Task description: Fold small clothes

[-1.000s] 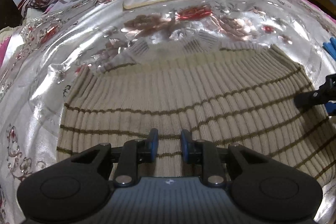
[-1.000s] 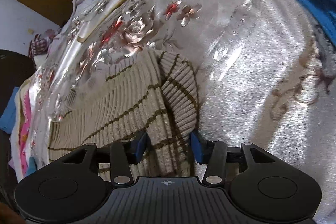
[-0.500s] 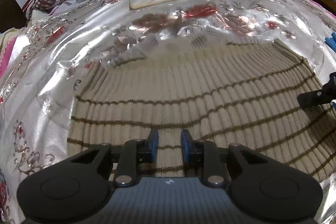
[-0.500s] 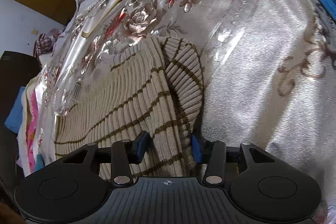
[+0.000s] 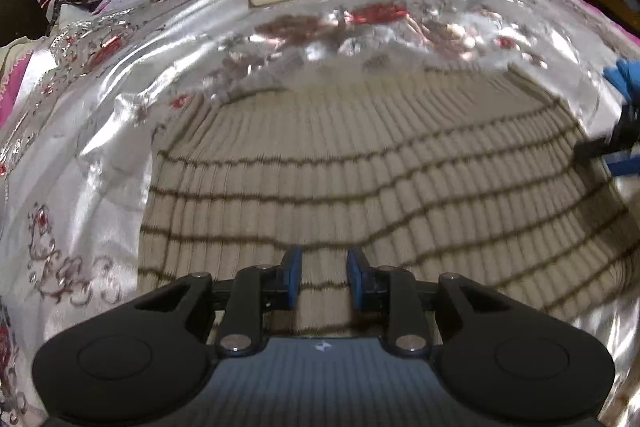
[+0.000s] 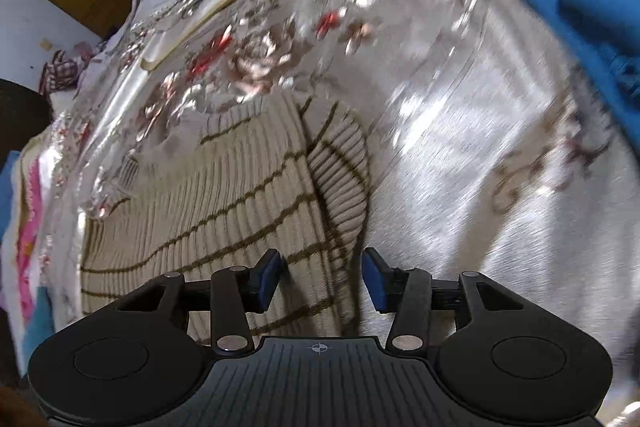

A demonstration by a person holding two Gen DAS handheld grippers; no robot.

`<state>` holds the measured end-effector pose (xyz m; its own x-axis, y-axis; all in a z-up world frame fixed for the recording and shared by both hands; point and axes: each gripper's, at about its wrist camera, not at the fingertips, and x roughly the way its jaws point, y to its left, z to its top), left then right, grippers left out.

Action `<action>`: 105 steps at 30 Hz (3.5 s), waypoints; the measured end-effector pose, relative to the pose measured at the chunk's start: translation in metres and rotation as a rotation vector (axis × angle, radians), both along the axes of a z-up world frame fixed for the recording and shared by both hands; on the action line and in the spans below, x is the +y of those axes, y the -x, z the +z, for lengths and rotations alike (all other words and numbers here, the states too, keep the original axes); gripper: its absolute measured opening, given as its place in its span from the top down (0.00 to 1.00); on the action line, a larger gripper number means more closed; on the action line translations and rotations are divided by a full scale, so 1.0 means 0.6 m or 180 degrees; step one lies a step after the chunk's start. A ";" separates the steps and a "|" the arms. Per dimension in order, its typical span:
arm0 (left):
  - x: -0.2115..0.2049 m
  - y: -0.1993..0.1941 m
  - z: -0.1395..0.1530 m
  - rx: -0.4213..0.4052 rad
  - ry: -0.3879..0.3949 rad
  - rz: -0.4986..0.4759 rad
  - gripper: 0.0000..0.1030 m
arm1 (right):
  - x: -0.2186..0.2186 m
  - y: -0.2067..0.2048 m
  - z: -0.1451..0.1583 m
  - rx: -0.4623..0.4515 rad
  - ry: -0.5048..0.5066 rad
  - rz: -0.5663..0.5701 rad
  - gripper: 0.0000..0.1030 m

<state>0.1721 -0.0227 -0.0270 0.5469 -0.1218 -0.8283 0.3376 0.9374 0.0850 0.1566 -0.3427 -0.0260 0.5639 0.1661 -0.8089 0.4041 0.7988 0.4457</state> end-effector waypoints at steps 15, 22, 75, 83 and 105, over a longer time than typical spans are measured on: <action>0.191 0.053 0.031 0.0172 0.0388 0.1144 0.66 | 0.310 -0.164 0.052 -0.0100 -0.0198 0.1496 0.48; 0.214 0.071 0.007 0.0477 0.0840 0.1347 0.57 | 0.449 -0.253 0.030 0.0194 0.0105 0.1794 0.37; -0.222 0.079 0.032 0.0416 0.0718 -0.1068 0.79 | 0.004 -0.142 0.003 -0.0033 -0.0456 0.0708 0.38; -0.227 0.093 0.051 0.0306 0.0643 -0.1225 0.79 | 0.037 -0.153 0.020 -0.0021 -0.0045 0.0864 0.77; -0.130 0.085 0.112 0.0536 0.0754 -0.1027 0.74 | -0.045 -0.030 0.055 -0.0301 -0.0420 0.0222 0.59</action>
